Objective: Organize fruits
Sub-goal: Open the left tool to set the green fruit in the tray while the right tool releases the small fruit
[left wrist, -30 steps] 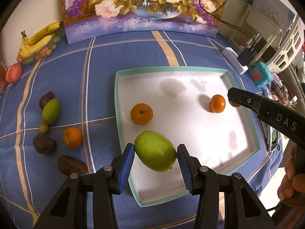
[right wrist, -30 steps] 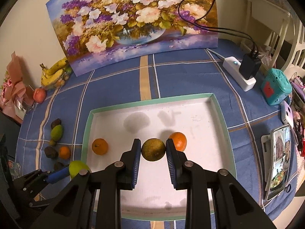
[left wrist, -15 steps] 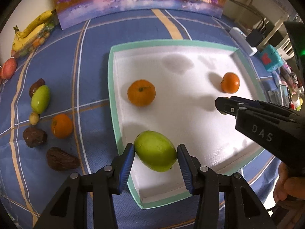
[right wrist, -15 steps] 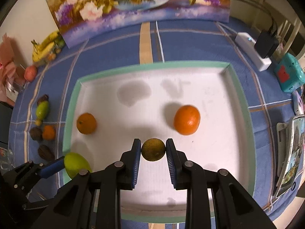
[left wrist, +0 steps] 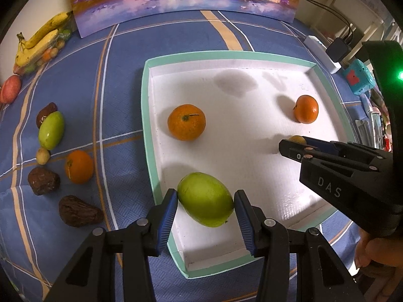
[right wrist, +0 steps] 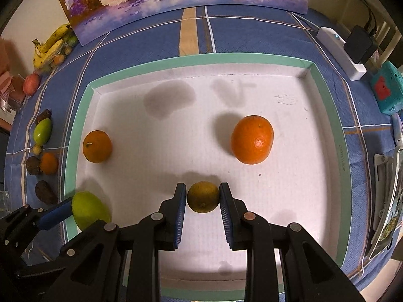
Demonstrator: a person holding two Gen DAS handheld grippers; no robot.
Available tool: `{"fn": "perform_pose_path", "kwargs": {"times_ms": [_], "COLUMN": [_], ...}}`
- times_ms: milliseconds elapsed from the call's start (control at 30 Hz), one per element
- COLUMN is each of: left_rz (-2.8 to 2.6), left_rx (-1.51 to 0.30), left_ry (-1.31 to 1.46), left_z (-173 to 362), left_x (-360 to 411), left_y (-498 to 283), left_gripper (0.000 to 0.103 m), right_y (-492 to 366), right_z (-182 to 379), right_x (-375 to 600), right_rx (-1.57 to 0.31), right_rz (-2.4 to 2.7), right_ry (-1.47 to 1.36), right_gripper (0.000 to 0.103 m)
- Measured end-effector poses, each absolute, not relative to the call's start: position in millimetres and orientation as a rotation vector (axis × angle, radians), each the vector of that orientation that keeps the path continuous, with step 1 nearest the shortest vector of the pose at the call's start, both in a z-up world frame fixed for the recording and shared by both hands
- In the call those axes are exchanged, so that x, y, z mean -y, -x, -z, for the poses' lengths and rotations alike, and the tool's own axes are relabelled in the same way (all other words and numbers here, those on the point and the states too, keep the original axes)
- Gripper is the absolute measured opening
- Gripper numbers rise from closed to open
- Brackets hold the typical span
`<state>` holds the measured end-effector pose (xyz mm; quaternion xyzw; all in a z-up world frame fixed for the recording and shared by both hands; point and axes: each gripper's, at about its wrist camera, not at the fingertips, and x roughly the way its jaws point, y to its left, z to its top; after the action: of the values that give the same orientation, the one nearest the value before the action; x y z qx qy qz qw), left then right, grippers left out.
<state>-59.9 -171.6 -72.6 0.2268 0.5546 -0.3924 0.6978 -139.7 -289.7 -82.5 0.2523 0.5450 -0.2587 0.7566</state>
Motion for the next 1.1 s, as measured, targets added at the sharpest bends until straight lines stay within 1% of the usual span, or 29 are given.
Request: {"fn": "perform_pose_path", "kwargs": {"times_ms": [133, 300, 600, 1100], "left_rz": [0.874, 0.881, 0.9, 0.789], "left_rx": [-1.247, -1.257, -1.183, -1.161], "left_ry": [-0.498, -0.484, -0.375, -0.214], "left_z": [73, 68, 32, 11], "left_x": [171, 168, 153, 119], "left_y": [58, 55, 45, 5], "left_gripper": [0.05, 0.051, 0.051, 0.051], "right_y": [136, 135, 141, 146], "right_z": [84, 79, 37, 13], "right_x": [287, 286, 282, 277], "right_rx": [-1.199, -1.198, -1.092, -1.03], "right_rz": [0.57, 0.574, 0.588, 0.594], "right_ry": [-0.544, -0.532, -0.491, -0.464], "right_gripper": [0.028, 0.031, 0.032, 0.031]}}
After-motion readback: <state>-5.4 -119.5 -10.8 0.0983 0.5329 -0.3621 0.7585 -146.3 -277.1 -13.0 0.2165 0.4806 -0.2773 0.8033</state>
